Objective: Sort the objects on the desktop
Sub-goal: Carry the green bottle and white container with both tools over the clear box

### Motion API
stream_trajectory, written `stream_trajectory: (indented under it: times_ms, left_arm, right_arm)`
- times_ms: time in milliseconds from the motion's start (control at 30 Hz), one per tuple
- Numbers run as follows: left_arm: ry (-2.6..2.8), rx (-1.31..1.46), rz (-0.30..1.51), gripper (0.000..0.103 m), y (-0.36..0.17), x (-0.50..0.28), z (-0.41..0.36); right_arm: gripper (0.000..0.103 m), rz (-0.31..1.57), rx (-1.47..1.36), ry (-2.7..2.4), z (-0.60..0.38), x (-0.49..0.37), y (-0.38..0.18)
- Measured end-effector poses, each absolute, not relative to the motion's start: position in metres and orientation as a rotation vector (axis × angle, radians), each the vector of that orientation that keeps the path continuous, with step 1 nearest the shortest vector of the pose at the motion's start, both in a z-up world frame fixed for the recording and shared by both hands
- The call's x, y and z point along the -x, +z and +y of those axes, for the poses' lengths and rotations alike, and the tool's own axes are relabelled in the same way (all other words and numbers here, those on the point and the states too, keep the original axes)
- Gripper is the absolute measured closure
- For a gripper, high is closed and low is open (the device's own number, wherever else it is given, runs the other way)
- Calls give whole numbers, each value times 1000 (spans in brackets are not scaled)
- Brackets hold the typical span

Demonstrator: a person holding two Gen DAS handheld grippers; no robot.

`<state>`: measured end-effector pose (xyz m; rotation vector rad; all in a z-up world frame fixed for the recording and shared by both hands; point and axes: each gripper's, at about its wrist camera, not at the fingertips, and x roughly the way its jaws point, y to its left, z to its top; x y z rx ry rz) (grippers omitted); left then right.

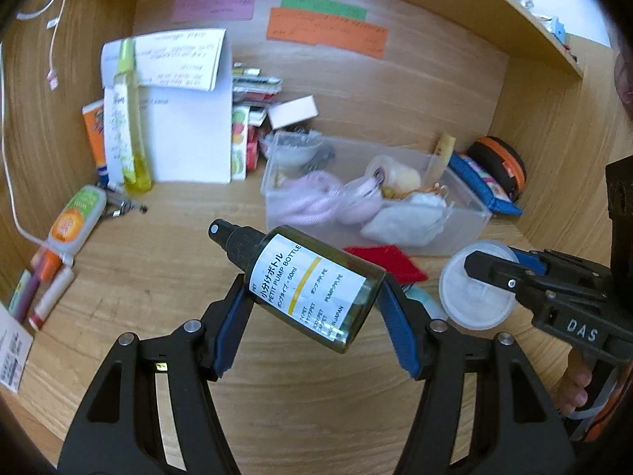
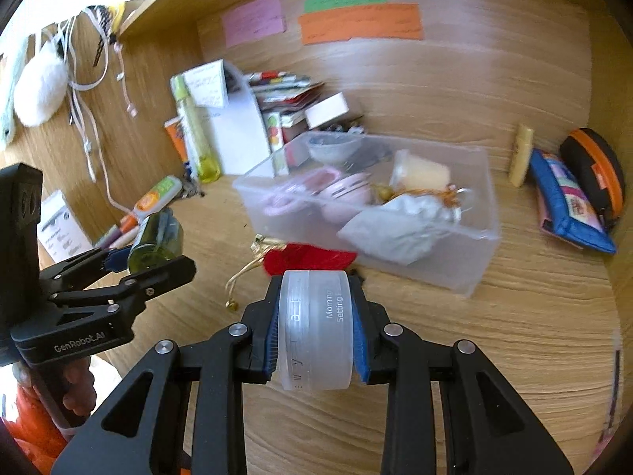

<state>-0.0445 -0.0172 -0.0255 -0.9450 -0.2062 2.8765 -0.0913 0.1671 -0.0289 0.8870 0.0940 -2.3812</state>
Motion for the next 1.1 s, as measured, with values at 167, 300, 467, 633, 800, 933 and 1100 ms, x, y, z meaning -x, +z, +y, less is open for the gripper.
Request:
stream_trajectory:
  times_ms: [167,300,467,633,800,933,1100]
  left_arm:
    - [2838,895,-241,39,-10,53,-18]
    - [2840,871,-242,39,2,61,-20]
    - [2841,829,-195,39,19,76,-19]
    - [2860,791,-139,39,35,99,-20]
    - [2885,819,-115,39,40,137,-24]
    - [2872,875,-110,39,32,163,-24]
    - [2840,942,-112,39,18,188,-20]
  right_arm:
    - [76,37,-854,-2426,189,102,-12]
    - [76,-31,-810,-2463,204,109,3]
    - [76,-34,-755,-2504,214,121,19]
    - [76,-2,-721,-2535,213,139,31]
    - [76,-7,-715,-2530,207,164,40]
    - [76,-1,-725,-2524,195,182,42]
    - [76,25,-765,-2491,171,206,35]
